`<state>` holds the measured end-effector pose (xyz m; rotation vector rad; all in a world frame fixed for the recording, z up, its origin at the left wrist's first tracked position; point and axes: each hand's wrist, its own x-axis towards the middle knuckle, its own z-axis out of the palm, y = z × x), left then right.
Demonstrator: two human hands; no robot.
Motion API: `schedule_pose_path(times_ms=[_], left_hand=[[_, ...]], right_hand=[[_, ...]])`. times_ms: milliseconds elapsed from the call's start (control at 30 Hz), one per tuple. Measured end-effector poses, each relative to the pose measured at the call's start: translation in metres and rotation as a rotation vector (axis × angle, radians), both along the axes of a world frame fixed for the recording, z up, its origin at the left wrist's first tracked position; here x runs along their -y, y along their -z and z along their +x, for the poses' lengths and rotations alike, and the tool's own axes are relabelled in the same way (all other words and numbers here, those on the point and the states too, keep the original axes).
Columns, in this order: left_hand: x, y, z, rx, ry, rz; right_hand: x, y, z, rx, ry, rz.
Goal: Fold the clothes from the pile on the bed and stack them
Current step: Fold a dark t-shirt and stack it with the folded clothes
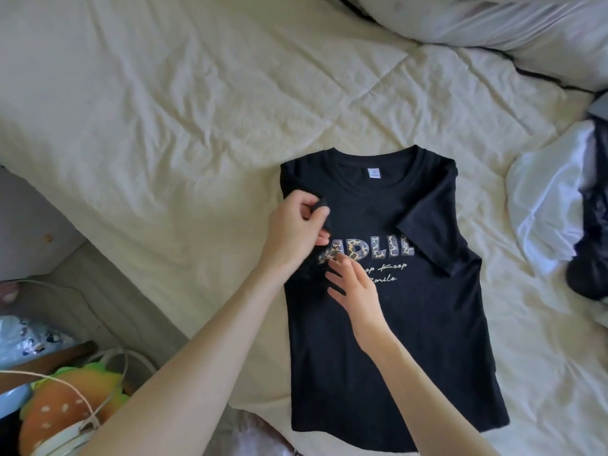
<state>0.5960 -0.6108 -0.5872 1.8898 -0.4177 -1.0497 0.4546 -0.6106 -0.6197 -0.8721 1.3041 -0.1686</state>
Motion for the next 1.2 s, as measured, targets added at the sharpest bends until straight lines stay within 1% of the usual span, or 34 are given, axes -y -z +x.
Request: schedule_pose_path(times_ms=[67, 100, 133, 200, 267, 300, 367, 433, 533, 600, 633, 700, 733, 767, 800, 833, 867, 933, 1000, 1100, 1167, 1200], left_hand=[[0.013, 0.007, -0.014, -0.018, 0.175, 0.058], [0.014, 0.011, -0.018, 0.013, 0.218, 0.083], [0.012, 0.015, -0.019, 0.058, 0.211, 0.088], [0.0, 0.023, -0.017, 0.188, 0.118, 0.103], [-0.02, 0.032, -0.012, 0.306, 0.009, 0.186], [-0.031, 0.037, -0.01, 0.316, -0.031, 0.243], [-0.047, 0.045, -0.012, 0.251, -0.034, 0.353], [-0.055, 0.051, -0.018, 0.179, 0.018, 0.409], [-0.055, 0.058, -0.025, 0.184, 0.071, 0.445], [-0.053, 0.059, -0.025, 0.191, 0.095, 0.479], [-0.054, 0.06, -0.025, 0.183, 0.1, 0.485], [-0.057, 0.06, -0.023, 0.127, 0.083, 0.453], [-0.059, 0.06, -0.021, 0.084, 0.072, 0.427], [-0.061, 0.06, -0.02, 0.047, 0.061, 0.407], [-0.063, 0.061, -0.019, 0.031, 0.057, 0.403], [-0.065, 0.061, -0.018, 0.037, 0.058, 0.408], [-0.068, 0.061, -0.018, 0.057, 0.067, 0.412], [-0.074, 0.061, -0.019, 0.077, 0.102, 0.415], [-0.079, 0.062, -0.022, 0.062, 0.164, 0.45], [-0.084, 0.066, -0.023, 0.103, 0.264, 0.502], [-0.087, 0.066, -0.023, 0.077, 0.234, 0.484], [-0.089, 0.066, -0.023, 0.033, 0.206, 0.464]], right_hand=[[0.008, 0.0, -0.005, 0.048, 0.156, 0.149], [0.011, 0.0, -0.005, 0.059, 0.198, 0.189], [0.014, 0.001, -0.004, 0.062, 0.221, 0.209], [0.018, 0.003, 0.0, 0.04, 0.228, 0.212], [0.021, 0.005, 0.005, -0.003, 0.199, 0.197], [0.021, 0.005, 0.008, -0.022, 0.183, 0.187], [0.021, 0.006, 0.014, -0.052, 0.137, 0.165], [0.02, 0.008, 0.018, -0.115, 0.056, 0.128], [0.021, 0.009, 0.018, -0.25, -0.107, 0.056], [0.025, 0.007, 0.016, -0.377, -0.23, -0.084], [0.027, 0.006, 0.016, -0.449, -0.294, -0.221], [0.033, 0.003, 0.018, -0.565, -0.453, -0.622], [0.037, 0.001, 0.021, -0.569, -0.54, -0.84], [0.041, 0.0, 0.026, -0.523, -0.624, -1.032], [0.046, 0.0, 0.033, -0.451, -0.712, -1.179], [0.052, 0.001, 0.041, -0.387, -0.836, -1.262], [0.056, 0.003, 0.05, -0.359, -0.983, -1.28], [0.064, 0.011, 0.064, -0.422, -1.235, -1.214], [0.07, 0.022, 0.072, -0.53, -1.357, -1.114], [0.07, 0.028, 0.077, -0.573, -1.41, -1.05], [0.064, 0.028, 0.07, -0.547, -1.355, -1.084], [0.059, 0.027, 0.063, -0.529, -1.317, -1.099]])
